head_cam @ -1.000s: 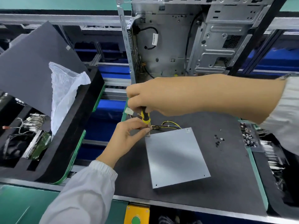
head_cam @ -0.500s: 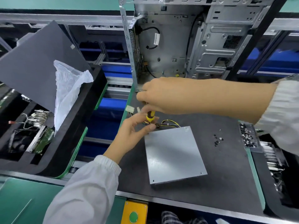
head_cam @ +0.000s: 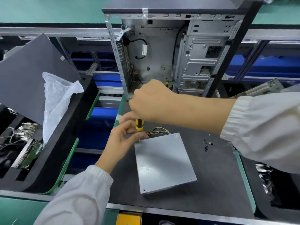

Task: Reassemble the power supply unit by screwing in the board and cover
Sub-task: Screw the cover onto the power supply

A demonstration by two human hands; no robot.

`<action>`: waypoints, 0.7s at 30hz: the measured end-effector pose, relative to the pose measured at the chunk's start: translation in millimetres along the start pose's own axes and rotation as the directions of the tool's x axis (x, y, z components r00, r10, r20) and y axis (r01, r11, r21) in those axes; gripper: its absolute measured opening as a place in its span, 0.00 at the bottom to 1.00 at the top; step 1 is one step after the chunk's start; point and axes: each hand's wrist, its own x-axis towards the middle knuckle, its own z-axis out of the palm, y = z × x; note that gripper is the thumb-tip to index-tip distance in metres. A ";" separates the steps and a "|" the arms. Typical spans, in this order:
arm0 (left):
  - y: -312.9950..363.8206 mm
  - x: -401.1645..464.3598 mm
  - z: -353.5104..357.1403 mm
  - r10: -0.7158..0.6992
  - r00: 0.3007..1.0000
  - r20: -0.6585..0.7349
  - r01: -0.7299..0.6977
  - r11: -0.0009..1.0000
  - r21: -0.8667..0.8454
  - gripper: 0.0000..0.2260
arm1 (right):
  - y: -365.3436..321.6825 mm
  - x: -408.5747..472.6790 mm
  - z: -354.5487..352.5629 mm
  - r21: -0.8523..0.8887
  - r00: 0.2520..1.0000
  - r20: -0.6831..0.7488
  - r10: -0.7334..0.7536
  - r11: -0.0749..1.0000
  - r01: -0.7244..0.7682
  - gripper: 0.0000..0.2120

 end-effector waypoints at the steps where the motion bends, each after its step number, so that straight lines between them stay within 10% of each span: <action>1: -1.8 -0.2 2.7 -0.005 1.000 -0.017 0.005 1.000 0.016 0.06 | -0.4 -1.2 1.1 -0.018 0.999 -0.007 0.035 0.999 -0.035 0.22; 4: -1.2 -0.8 2.8 0.017 1.000 0.010 -0.017 0.998 0.058 0.07 | 1.0 -3.0 7.2 0.175 0.988 0.072 -0.135 0.977 0.121 0.06; 6: 2.4 -1.2 -0.9 0.076 0.997 -0.019 -0.072 0.988 0.136 0.09 | 1.7 -3.0 7.8 0.283 0.957 0.092 -0.274 0.929 0.239 0.15; 12: -1.2 -4.8 9.0 0.104 0.987 -0.123 -0.088 0.988 0.130 0.04 | -8.2 -5.6 11.2 0.119 0.998 0.009 0.068 0.991 -0.068 0.16; 17: -6.3 -1.3 -1.3 0.082 0.991 -0.104 -0.074 0.994 0.077 0.10 | 12.8 -6.4 15.7 0.352 0.982 0.067 -0.178 0.925 0.144 0.11; 21: -6.0 -7.1 0.7 0.134 0.991 -0.010 -0.132 0.985 0.110 0.06 | 11.2 -3.4 11.1 0.184 0.997 -0.010 -0.082 0.979 0.082 0.17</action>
